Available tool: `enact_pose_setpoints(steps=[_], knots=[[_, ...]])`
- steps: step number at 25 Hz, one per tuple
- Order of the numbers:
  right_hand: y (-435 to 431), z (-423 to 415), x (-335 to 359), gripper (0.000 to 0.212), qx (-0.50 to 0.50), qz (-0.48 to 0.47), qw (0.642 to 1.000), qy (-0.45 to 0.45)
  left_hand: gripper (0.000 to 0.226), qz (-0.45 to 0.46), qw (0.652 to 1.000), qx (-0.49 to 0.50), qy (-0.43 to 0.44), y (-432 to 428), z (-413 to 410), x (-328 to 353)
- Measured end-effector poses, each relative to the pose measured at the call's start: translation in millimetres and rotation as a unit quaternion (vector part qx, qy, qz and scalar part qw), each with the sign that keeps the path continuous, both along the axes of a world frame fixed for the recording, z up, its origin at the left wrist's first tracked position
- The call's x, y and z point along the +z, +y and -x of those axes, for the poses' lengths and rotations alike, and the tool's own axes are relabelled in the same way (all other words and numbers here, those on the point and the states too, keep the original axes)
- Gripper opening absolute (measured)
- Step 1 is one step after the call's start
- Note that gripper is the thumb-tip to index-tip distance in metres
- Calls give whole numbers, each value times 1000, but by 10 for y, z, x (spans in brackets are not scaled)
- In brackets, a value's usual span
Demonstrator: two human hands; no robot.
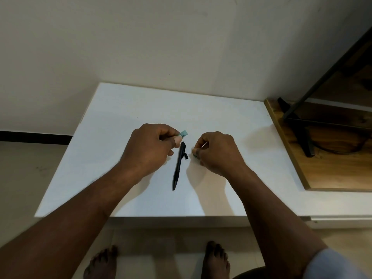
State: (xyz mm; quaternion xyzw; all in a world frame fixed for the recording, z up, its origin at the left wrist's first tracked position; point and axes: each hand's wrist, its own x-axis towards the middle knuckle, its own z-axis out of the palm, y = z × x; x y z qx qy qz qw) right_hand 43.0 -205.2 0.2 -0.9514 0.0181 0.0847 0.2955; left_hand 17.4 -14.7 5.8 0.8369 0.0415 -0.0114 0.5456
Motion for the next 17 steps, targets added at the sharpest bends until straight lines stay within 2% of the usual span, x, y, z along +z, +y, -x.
enact_pose_setpoints(steps=[3, 6, 7, 9, 11, 13, 17], knots=[[0, -4, 6, 10, 9, 32, 999, 12, 8, 4, 1000, 2, -1, 1, 7, -1], [-9, -4, 70, 11, 4, 54, 998, -18, 6, -13, 1000, 6, -12, 6, 11, -7], [-10, -5, 102, 12, -8, 18, 999, -28, 6, -38, 999, 6, -23, 11, 10, -7], [12, 2, 175, 13, -52, -141, 989, 7, 8, -107, 993, 5, -56, 23, 18, 22], [67, 28, 239, 16, -85, -293, 948, 90, 15, -196, 974, -8, -114, 35, 23, 38], [107, 48, 271, 20, -99, -367, 913, 144, 21, -258, 951, -24, -169, 34, 24, 52], [112, 69, 298, 25, -98, -445, 873, 173, 20, -233, 954, -32, -185, 36, 26, 83]])
